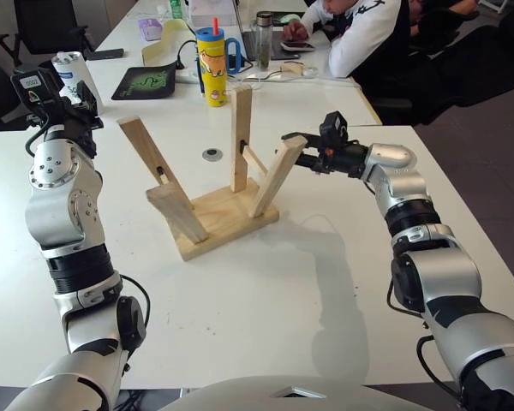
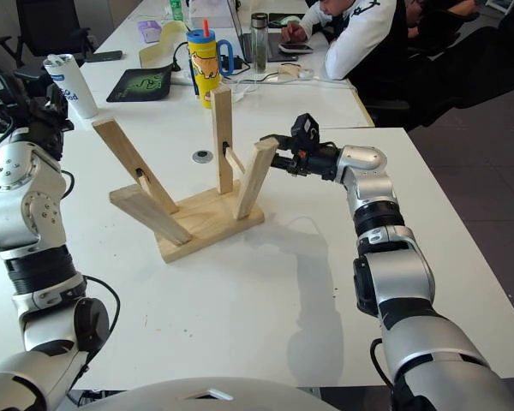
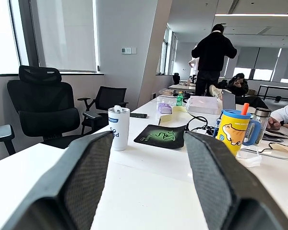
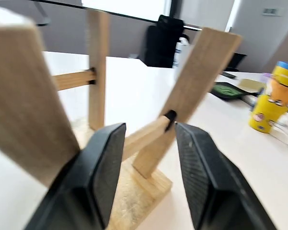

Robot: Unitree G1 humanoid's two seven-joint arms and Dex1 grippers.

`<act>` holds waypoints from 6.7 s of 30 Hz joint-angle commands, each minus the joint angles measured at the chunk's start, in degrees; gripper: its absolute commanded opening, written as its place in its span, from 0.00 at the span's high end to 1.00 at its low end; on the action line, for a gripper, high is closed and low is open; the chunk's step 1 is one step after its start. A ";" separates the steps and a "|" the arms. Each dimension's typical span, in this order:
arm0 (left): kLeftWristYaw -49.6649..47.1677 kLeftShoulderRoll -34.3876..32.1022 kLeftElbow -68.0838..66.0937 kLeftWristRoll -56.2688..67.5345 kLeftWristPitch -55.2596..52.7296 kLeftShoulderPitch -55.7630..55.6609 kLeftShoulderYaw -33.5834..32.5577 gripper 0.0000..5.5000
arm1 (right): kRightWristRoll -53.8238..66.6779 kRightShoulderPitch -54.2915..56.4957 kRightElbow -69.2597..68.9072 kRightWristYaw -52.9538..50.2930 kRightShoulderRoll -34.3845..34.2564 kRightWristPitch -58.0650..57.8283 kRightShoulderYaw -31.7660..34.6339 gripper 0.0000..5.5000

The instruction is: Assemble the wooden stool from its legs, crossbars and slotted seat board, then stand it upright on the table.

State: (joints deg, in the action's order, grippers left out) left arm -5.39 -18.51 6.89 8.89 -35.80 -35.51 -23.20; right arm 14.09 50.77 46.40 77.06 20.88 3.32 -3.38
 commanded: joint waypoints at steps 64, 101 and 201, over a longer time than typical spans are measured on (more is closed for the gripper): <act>25.24 -2.69 6.99 -3.21 0.30 45.00 29.37 1.00 | -6.60 -47.04 -47.82 -46.96 -4.91 -29.58 -6.28 1.00; 24.58 2.87 24.40 5.63 -12.72 29.62 20.50 1.00 | 3.40 -38.62 -53.47 -47.77 -11.28 -25.72 0.65 1.00; 20.10 2.18 5.99 -9.30 2.21 12.80 21.98 1.00 | -6.99 -23.01 -37.12 -55.22 -10.82 -9.11 0.84 1.00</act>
State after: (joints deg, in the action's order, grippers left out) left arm 14.23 -17.36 15.66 -0.65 -34.30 -22.94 -3.68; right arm 9.27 27.18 7.10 21.47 11.37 -5.04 1.18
